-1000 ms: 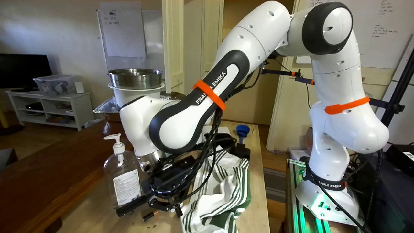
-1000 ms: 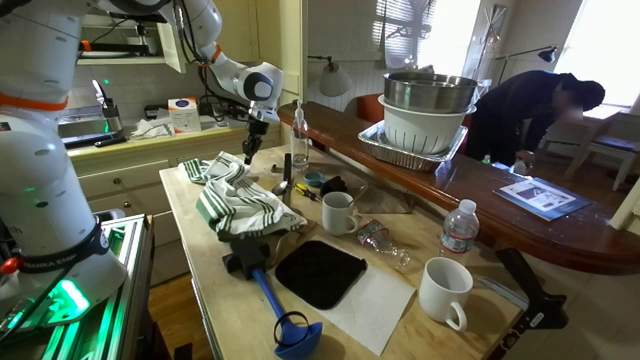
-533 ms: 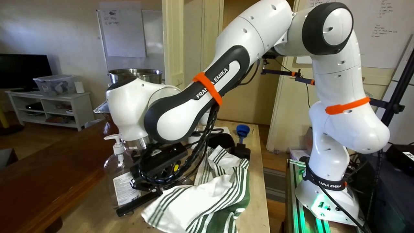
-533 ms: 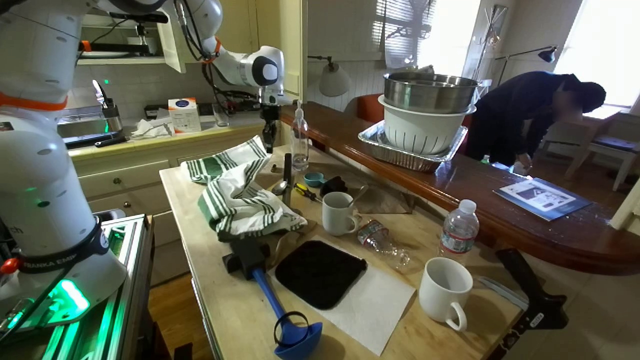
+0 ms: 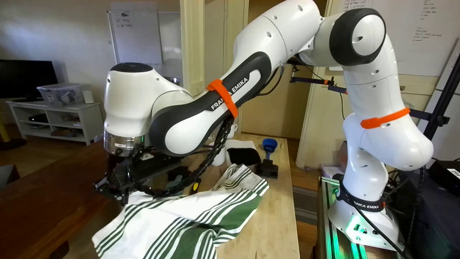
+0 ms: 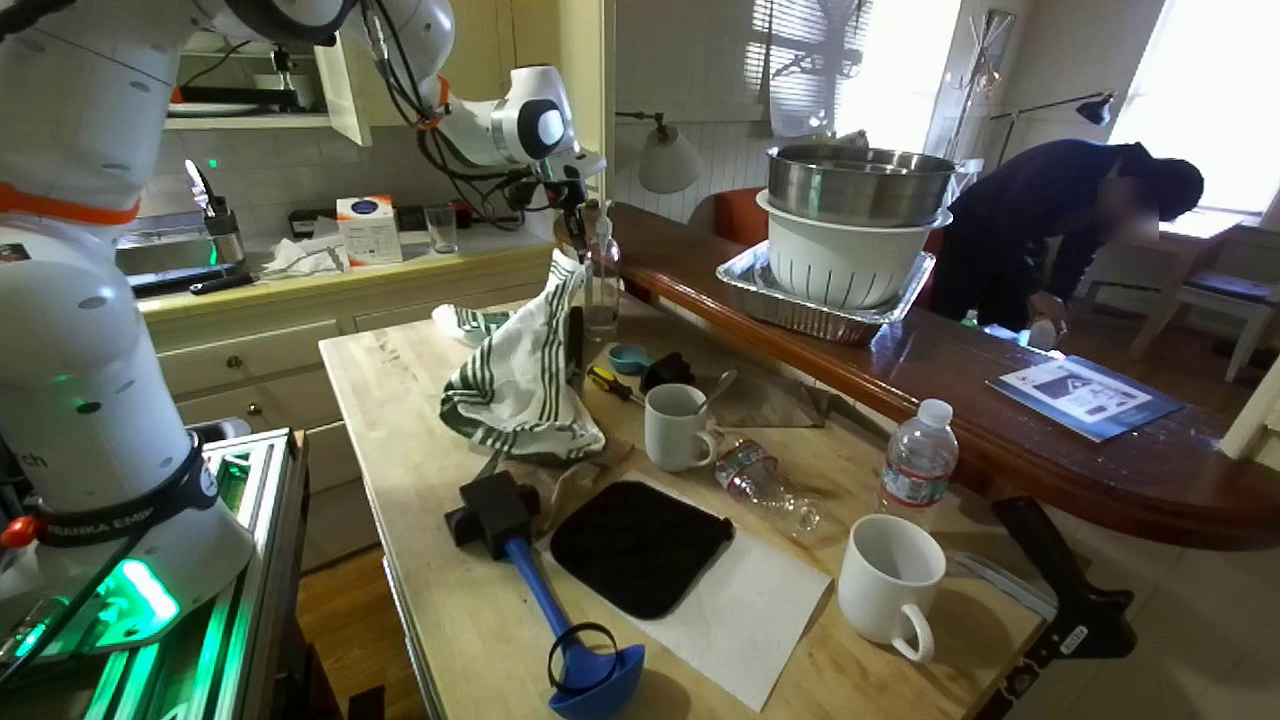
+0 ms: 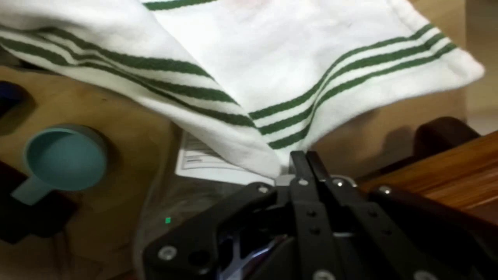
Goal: Unfold the white and green towel.
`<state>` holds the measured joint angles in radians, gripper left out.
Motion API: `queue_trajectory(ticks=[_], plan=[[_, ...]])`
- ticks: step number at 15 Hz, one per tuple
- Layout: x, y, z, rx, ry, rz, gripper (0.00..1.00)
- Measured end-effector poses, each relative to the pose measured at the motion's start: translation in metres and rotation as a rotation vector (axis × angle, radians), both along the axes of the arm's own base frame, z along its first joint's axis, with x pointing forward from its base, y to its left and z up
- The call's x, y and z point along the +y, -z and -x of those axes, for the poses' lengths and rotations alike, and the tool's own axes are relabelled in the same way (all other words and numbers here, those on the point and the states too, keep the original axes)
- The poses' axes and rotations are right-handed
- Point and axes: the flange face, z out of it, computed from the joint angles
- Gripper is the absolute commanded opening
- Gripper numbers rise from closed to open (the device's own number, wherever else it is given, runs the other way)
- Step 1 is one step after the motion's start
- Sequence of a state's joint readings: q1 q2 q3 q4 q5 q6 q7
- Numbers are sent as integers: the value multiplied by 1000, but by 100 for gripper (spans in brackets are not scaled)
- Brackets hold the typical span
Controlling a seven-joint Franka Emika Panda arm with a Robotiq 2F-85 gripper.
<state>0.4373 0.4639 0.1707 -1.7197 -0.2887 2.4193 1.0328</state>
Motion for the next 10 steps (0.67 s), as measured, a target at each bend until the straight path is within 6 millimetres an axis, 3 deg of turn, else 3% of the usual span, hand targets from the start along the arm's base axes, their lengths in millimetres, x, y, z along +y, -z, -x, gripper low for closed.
queue_trajectory(ticks=[6,10], plan=[[25,40,3,-22,-113,-132,1],[34,48,15,5,-123,-172,1]])
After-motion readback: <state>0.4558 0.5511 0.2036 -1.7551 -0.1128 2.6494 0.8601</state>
